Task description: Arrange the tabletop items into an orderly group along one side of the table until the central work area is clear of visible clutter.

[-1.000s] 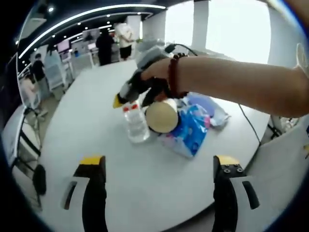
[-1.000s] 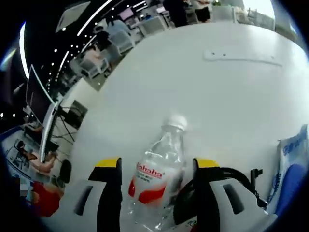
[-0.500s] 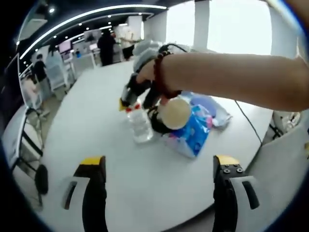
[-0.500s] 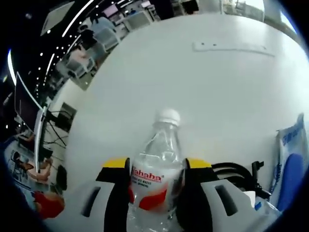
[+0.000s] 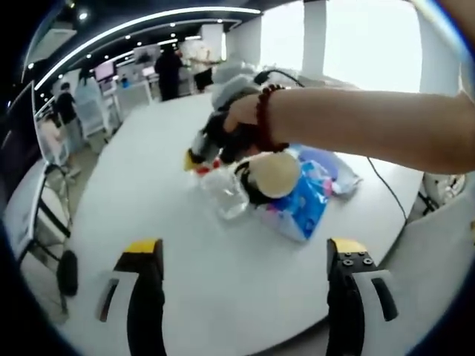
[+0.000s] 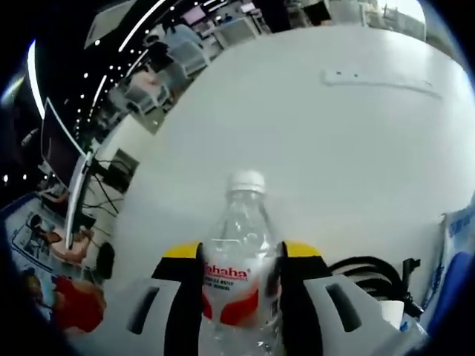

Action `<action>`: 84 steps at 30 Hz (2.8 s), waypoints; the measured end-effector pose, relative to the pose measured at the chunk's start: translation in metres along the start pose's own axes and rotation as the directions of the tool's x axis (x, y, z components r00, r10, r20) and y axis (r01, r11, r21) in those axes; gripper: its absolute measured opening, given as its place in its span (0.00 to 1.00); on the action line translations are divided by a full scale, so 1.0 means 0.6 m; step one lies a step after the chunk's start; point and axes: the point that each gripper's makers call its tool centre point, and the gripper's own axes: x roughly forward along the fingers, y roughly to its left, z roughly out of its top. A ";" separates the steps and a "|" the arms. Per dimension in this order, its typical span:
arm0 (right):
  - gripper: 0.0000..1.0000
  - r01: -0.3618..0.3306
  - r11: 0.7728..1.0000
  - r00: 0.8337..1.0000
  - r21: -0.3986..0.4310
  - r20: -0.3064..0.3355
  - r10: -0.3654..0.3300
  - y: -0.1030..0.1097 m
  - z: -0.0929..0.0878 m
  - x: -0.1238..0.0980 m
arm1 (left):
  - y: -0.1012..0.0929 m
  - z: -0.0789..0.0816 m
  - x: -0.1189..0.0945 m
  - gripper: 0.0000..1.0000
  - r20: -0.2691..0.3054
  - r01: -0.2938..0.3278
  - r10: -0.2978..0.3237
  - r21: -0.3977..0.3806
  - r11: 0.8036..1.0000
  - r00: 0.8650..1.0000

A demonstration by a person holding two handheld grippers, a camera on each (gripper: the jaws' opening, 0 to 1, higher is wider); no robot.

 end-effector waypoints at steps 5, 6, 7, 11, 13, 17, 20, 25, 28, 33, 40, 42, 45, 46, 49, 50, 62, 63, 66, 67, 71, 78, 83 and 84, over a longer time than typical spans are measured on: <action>0.38 -0.078 0.996 0.996 -0.049 0.032 0.079 0.026 0.009 -0.011 | 0.001 0.005 -0.001 0.88 0.013 -0.002 0.002 0.003 1.000 1.000; 0.38 -0.097 0.993 0.994 -0.071 0.044 0.100 0.032 0.012 -0.016 | 0.002 0.005 -0.001 0.88 0.013 -0.003 0.003 0.004 1.000 1.000; 0.38 -0.120 0.988 0.990 -0.102 0.066 0.127 0.041 0.017 -0.019 | 0.003 0.006 -0.002 0.88 0.015 -0.006 0.006 0.004 1.000 1.000; 0.37 -0.180 0.971 0.975 -0.155 0.099 0.197 0.065 0.022 -0.038 | 0.006 0.010 -0.004 0.88 0.027 -0.011 0.011 0.000 1.000 1.000; 0.37 -0.193 0.960 0.969 -0.205 0.116 0.220 0.073 0.025 -0.047 | 0.007 0.013 -0.004 0.88 0.037 -0.012 0.012 -0.002 1.000 0.999; 0.37 -0.209 0.939 0.956 -0.272 0.145 0.255 0.083 0.027 -0.061 | 0.006 0.015 -0.005 0.87 0.044 -0.014 0.014 0.004 1.000 0.999; 0.37 -0.212 0.923 0.948 -0.322 0.163 0.275 0.088 0.026 -0.071 | 0.006 0.016 -0.005 0.88 0.047 -0.017 0.017 0.009 1.000 0.999; 0.37 -0.243 0.856 0.916 -0.457 0.182 0.358 0.107 0.021 -0.084 | 0.008 0.019 -0.006 0.88 0.057 -0.022 0.022 0.010 1.000 0.998; 0.37 -0.259 0.800 0.898 -0.541 0.169 0.405 0.119 0.011 -0.094 | 0.009 0.018 -0.007 0.88 0.056 -0.026 0.025 0.016 1.000 0.998; 0.38 -0.285 0.722 0.874 -0.630 0.137 0.465 0.130 -0.005 -0.109 | 0.009 0.021 -0.007 0.88 0.063 -0.024 0.023 0.015 1.000 0.998; 0.39 -0.327 0.665 0.846 -0.672 0.106 0.523 0.122 -0.023 -0.129 | 0.008 0.024 -0.007 0.88 0.076 -0.022 0.020 0.020 1.000 0.997; 0.39 -0.319 0.648 0.842 -0.691 0.106 0.528 0.118 -0.026 -0.137 | 0.008 0.026 -0.007 0.88 0.080 -0.023 0.021 0.022 1.000 0.997; 0.39 -0.314 0.613 0.830 -0.725 0.104 0.548 0.117 -0.033 -0.146 | 0.006 0.027 -0.007 0.87 0.083 -0.021 0.018 0.032 0.999 0.996; 0.39 -0.313 0.602 0.826 -0.735 0.102 0.555 0.117 -0.036 -0.148 | 0.005 0.028 -0.006 0.87 0.084 -0.019 0.016 0.036 0.999 0.996; 0.39 -0.310 0.579 0.825 -0.754 0.090 0.558 0.114 -0.041 -0.156 | 0.003 0.029 -0.006 0.86 0.085 -0.015 0.011 0.043 0.999 0.996; 0.39 -0.308 0.571 0.825 -0.761 0.086 0.559 0.114 -0.042 -0.157 | 0.002 0.029 -0.006 0.86 0.086 -0.013 0.010 0.044 0.999 0.996; 0.39 -0.298 0.482 0.840 -0.824 0.014 0.543 0.100 -0.063 -0.175 | -0.002 0.030 -0.004 0.84 0.086 -0.009 0.004 0.061 0.998 0.996; 0.40 -0.298 0.486 0.843 -0.822 0.013 0.538 0.098 -0.063 -0.176 | -0.003 0.030 -0.004 0.84 0.088 -0.008 0.002 0.061 0.998 0.996; 0.40 -0.292 0.484 0.848 -0.825 0.011 0.531 0.097 -0.065 -0.177 | -0.003 0.029 -0.005 0.84 0.084 -0.007 0.002 0.061 0.998 0.996; 0.40 -0.290 0.480 0.848 -0.828 0.010 0.530 0.097 -0.067 -0.178 | -0.003 0.029 -0.005 0.84 0.084 -0.007 0.002 0.062 0.998 0.996; 0.40 -0.278 0.476 0.855 -0.834 0.010 0.519 0.099 -0.071 -0.179 | -0.005 0.029 -0.005 0.84 0.086 -0.003 -0.003 0.066 0.998 0.996; 0.40 -0.300 0.485 0.868 -0.822 -0.025 0.495 0.099 -0.088 -0.178 | -0.005 0.030 -0.005 0.84 0.085 -0.002 -0.003 0.066 0.998 0.996; 0.41 -0.287 0.525 0.891 -0.801 -0.023 0.453 0.087 -0.098 -0.171 | -0.004 0.030 -0.006 0.84 0.087 -0.003 -0.002 0.057 0.998 0.996; 0.41 -0.292 0.551 0.894 -0.781 -0.018 0.448 0.086 -0.099 -0.170 | -0.004 0.030 -0.006 0.84 0.087 -0.001 -0.004 0.054 0.999 0.996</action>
